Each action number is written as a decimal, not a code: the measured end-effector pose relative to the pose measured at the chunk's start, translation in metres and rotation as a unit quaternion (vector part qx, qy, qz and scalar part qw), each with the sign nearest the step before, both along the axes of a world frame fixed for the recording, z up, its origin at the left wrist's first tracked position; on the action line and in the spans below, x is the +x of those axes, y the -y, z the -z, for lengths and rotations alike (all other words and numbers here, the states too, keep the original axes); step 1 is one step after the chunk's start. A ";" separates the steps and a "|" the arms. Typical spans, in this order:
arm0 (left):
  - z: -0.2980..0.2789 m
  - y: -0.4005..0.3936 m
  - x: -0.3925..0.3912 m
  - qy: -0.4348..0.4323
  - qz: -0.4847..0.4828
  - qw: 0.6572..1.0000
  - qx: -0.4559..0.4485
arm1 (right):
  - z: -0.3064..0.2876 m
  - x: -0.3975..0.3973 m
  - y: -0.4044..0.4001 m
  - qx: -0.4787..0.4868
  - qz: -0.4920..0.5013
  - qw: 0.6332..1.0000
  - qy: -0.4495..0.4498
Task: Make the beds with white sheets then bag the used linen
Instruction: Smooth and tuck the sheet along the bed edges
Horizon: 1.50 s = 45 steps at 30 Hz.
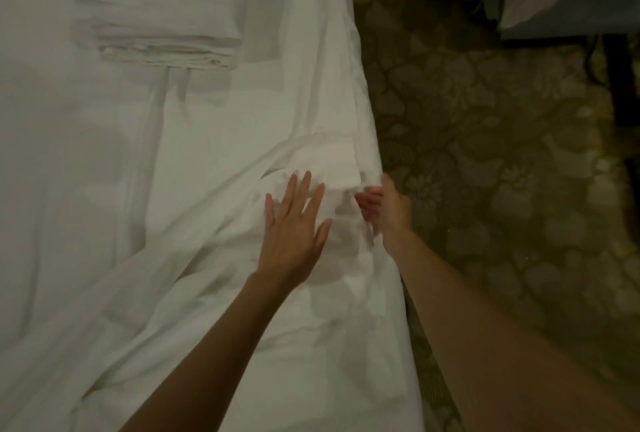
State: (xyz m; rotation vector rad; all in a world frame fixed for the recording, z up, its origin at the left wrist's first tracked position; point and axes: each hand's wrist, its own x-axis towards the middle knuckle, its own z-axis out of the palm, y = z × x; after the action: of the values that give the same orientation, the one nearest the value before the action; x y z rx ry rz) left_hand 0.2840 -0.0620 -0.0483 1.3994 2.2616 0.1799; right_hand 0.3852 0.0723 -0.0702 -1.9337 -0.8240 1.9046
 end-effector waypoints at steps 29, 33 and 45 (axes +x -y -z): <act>-0.040 0.200 0.225 0.257 -0.341 0.903 0.049 | -0.041 0.208 0.208 0.046 -0.250 0.967 0.023; -0.044 0.215 0.251 0.250 -0.418 0.870 0.075 | -0.034 0.256 0.226 0.005 -0.283 0.959 0.018; -0.037 0.236 0.272 0.212 -0.358 0.909 0.025 | -0.021 0.291 0.247 0.005 -0.403 0.915 0.025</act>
State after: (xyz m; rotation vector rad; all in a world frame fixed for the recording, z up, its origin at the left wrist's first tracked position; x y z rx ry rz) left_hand 0.5562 -0.2979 -0.0112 0.4150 2.2769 0.7050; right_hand 0.6765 -0.1743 -0.0494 -1.7748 -1.8614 2.2353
